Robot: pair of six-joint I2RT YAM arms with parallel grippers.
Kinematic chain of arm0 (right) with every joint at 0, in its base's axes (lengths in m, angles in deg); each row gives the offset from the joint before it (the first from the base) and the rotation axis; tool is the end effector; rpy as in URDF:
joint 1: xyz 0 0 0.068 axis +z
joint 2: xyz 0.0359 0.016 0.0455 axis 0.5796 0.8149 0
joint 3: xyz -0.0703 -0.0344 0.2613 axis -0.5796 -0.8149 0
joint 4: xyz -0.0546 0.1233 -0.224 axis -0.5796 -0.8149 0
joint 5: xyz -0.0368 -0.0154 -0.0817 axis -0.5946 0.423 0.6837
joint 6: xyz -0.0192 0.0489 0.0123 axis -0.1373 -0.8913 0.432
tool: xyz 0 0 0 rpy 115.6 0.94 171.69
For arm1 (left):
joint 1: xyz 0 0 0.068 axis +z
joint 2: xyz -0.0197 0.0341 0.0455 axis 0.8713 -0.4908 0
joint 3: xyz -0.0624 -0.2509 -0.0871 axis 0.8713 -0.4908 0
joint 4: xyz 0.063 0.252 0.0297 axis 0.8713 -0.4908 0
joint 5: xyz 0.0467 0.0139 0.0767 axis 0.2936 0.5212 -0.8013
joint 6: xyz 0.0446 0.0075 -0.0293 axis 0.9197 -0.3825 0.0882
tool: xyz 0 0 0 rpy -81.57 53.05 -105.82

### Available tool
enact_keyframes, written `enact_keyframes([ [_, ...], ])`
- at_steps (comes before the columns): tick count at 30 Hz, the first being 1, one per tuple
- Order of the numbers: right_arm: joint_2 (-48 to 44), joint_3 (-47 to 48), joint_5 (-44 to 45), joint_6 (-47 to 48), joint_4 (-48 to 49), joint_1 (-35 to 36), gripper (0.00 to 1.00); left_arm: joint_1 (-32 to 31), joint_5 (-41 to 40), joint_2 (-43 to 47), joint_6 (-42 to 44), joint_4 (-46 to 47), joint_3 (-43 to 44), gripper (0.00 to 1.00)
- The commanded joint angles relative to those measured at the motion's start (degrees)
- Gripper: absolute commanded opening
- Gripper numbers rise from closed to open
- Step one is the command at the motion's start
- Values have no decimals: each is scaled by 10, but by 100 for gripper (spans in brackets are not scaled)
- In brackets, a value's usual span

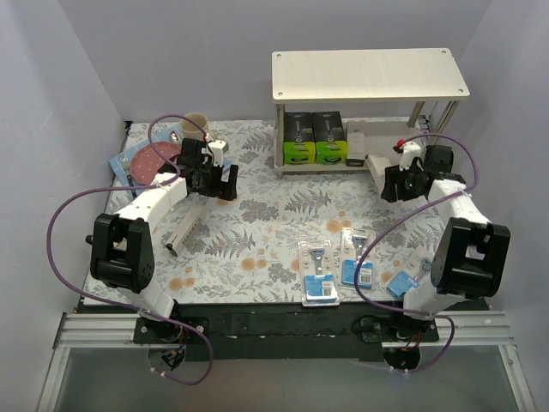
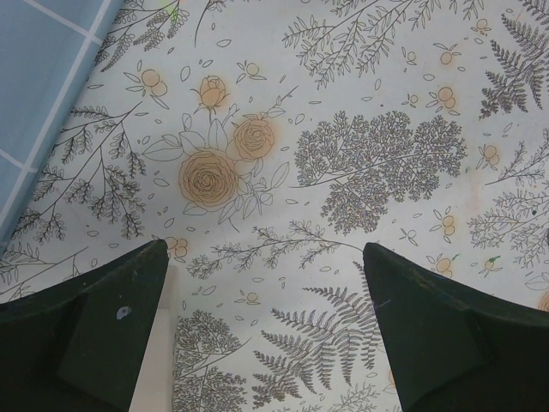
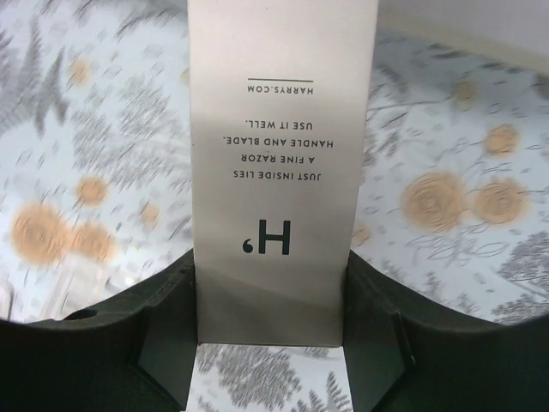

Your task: Place and organize the shaving razors onto the shelf

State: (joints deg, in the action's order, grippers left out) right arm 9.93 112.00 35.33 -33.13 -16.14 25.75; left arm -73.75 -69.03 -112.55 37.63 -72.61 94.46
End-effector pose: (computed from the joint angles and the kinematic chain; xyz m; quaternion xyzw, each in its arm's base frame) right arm 0.3418 -0.0468 0.2316 -0.1185 0.9133 0.0609 0.3849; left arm 0.3357 -0.0862 0.2397 -0.1500 0.9339 -0.2208 0.2377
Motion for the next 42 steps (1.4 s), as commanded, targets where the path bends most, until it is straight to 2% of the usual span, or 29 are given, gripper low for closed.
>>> enact_keyframes([
  [1, -89, -50, -89, 162, -56, 15, 45, 2, -4, 9, 6, 6, 10, 98],
  [4, -122, -68, -124, 242, -89, 37, 45, 2, 2, 7, 2, 10, 9, 98],
  [5, -127, -75, -136, 299, -100, 60, 46, 2, 3, 7, 1, 12, 9, 98],
  [7, -132, -75, -148, 358, -137, 92, 46, 2, 10, 7, -1, 13, 9, 98],
  [8, -130, -69, -149, 389, -144, 131, 47, 2, 10, 6, -2, 13, 11, 98],
  [11, -109, -55, -150, 392, -153, 178, 47, 2, 12, 11, -3, 13, 11, 98],
  [17, -55, -10, -143, 382, -155, 193, 45, 2, 14, 29, -4, 12, 5, 98],
  [23, -25, 10, -144, 440, -207, 256, 46, 2, 20, 46, -4, 15, -19, 98],
  [31, 65, 23, -89, 436, -151, 333, 46, 2, 32, 40, -11, 11, -7, 98],
  [34, 95, 38, -69, 433, -138, 334, 57, 2, 30, 38, -10, 8, -2, 98],
  [36, 95, 48, -56, 433, -138, 333, 78, 2, 29, 38, -9, 6, 2, 98],
  [37, 88, 52, -53, 431, -140, 330, 83, 2, 27, 39, -8, 4, 1, 98],
  [38, 82, 56, -58, 431, -145, 312, 87, 2, 26, 40, -7, 4, 0, 98],
  [42, 61, 93, -105, 460, -209, 228, 92, 2, 26, 38, -7, 3, -2, 98],
])
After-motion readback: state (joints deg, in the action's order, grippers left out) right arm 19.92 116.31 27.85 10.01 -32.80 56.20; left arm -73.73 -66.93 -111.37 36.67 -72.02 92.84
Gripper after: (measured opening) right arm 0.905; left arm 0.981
